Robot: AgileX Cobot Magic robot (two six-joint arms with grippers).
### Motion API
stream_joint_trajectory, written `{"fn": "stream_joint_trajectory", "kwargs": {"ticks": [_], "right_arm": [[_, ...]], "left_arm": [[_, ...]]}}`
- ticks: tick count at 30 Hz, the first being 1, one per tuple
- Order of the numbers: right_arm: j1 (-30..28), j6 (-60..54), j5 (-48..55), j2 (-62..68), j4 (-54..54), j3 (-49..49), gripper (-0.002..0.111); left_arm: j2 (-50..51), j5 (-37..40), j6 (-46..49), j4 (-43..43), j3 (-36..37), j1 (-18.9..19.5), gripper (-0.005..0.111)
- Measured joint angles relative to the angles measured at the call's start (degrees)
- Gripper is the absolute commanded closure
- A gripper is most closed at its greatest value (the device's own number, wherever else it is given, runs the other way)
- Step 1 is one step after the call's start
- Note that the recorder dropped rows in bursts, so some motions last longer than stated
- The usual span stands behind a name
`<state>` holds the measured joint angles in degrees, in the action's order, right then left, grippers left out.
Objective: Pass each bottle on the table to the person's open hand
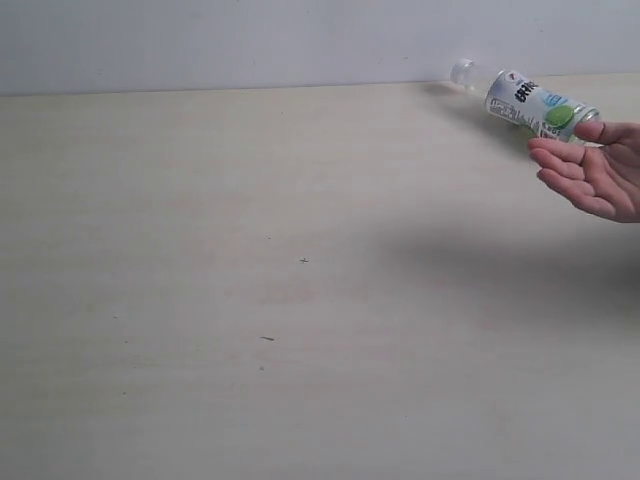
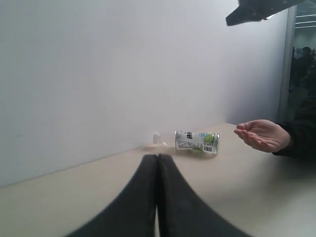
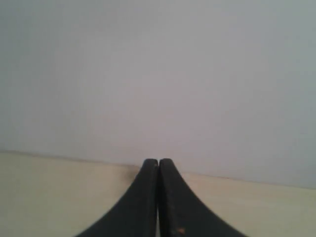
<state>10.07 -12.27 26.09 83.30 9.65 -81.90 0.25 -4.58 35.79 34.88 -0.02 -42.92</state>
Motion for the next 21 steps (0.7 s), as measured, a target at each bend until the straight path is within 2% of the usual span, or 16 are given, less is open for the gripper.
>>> {"fn": "stream_joint_trajectory", "kwargs": {"ticks": [7,12,14,15,17,20,21], "right_arm": [[-0.54,-2.29,23.78,24.93,-12.92,-25.48,0.108],[-0.54,-11.11,36.51,40.50,-15.54,-41.60,0.108],[-0.54,-14.23,39.52,45.21,-15.69,-46.76,0.103],[-0.54,-15.53,40.71,47.35,-15.69,-49.32,0.099],[-0.54,-17.56,42.41,51.33,-15.69,-53.71,0.081],[-0.54,-19.76,43.20,55.63,-15.69,-57.69,0.037],[-0.54,-19.91,43.20,56.39,-15.79,-58.17,0.027]], "left_arm": [[0.00,0.11,0.00,0.00,0.00,0.00,0.107],[0.00,0.11,0.00,0.00,0.00,0.00,0.107],[0.00,0.11,0.00,-0.10,0.00,0.00,0.107],[0.00,0.11,0.00,-0.10,0.00,0.00,0.107],[0.00,0.11,0.00,-0.10,0.00,0.00,0.107],[0.00,0.11,0.00,-0.10,0.00,0.00,0.107],[0.00,0.11,0.00,-0.10,0.00,0.00,0.107]]}}
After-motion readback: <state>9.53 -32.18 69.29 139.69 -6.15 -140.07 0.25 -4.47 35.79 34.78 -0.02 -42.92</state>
